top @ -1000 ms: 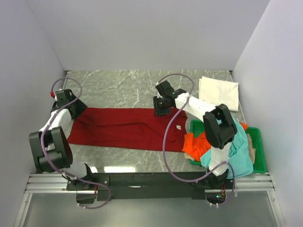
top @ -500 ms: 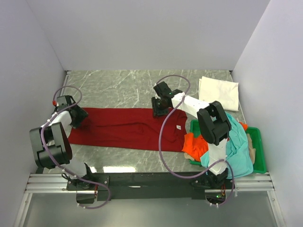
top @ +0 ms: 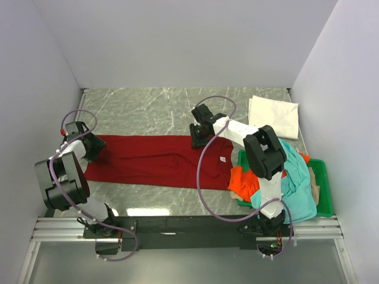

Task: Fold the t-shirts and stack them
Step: Fold the tshirt

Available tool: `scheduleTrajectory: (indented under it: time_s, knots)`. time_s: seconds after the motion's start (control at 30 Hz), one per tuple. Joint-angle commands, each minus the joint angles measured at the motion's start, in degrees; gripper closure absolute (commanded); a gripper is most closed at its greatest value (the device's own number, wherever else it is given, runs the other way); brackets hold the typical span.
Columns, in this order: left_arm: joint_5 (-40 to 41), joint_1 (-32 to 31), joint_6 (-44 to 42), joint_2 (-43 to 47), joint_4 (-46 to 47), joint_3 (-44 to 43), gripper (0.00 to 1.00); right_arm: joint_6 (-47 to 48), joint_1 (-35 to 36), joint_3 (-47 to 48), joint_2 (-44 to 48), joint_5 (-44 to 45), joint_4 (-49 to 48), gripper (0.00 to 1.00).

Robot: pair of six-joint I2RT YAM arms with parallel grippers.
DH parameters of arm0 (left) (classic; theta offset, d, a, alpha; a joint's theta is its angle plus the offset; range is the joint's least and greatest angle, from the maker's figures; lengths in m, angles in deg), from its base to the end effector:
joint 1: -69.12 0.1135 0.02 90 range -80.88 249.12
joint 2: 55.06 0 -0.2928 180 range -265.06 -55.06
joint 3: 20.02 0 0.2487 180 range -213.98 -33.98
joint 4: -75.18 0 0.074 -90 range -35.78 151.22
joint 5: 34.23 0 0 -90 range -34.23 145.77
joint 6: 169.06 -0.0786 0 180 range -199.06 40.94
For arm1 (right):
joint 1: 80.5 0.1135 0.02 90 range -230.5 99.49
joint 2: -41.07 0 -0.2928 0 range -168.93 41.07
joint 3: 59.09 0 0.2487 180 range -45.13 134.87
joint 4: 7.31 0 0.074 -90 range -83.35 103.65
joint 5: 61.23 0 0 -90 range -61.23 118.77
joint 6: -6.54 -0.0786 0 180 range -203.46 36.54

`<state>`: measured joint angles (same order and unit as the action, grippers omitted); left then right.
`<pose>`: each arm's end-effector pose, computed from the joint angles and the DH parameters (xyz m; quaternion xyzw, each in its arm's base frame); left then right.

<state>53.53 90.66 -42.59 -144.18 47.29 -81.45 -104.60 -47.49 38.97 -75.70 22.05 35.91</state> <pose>0.3006 0.1153 0.1649 -0.4580 0.8381 -0.0569 0.2909 0.3799 0.2578 0.1610 -0.1143 0.9618 0.1608 0.1897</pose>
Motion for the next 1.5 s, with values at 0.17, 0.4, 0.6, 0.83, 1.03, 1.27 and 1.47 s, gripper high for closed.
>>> scheduleTrajectory:
  time_s: [0.17,0.4,0.6,0.83,1.03,1.27,1.47]
  knots:
    - [-1.01,0.7,-0.7,-0.35,2.42,0.79,0.37,0.76,0.21,1.77,-0.83,-0.13,-1.57,0.74]
    - [-1.01,0.78,-0.87,-0.26,2.42,0.88,0.36,0.76,0.21,0.37,1.36,-2.86,-2.09,0.97]
    - [-1.89,0.87,-1.05,-0.61,2.86,0.79,0.36,0.41,0.47,-1.91,5.49,-4.17,-2.27,1.0]
    - [-2.5,1.05,-1.05,-1.23,3.12,0.79,0.36,0.23,3.37,-4.72,10.33,-5.41,-1.66,1.0]
    - [-2.86,1.05,-1.05,-1.84,3.3,0.7,0.36,-0.3,6.79,-5.78,11.83,-5.76,-0.52,1.0]
    - [-3.38,1.14,-1.14,-2.81,3.3,0.44,0.36,-1.35,10.93,-6.49,10.51,-5.5,0.1,1.0]
    - [-3.38,1.14,-1.31,-2.72,3.12,0.35,0.36,-1.88,13.91,-7.28,10.51,-4.53,0.98,1.0]
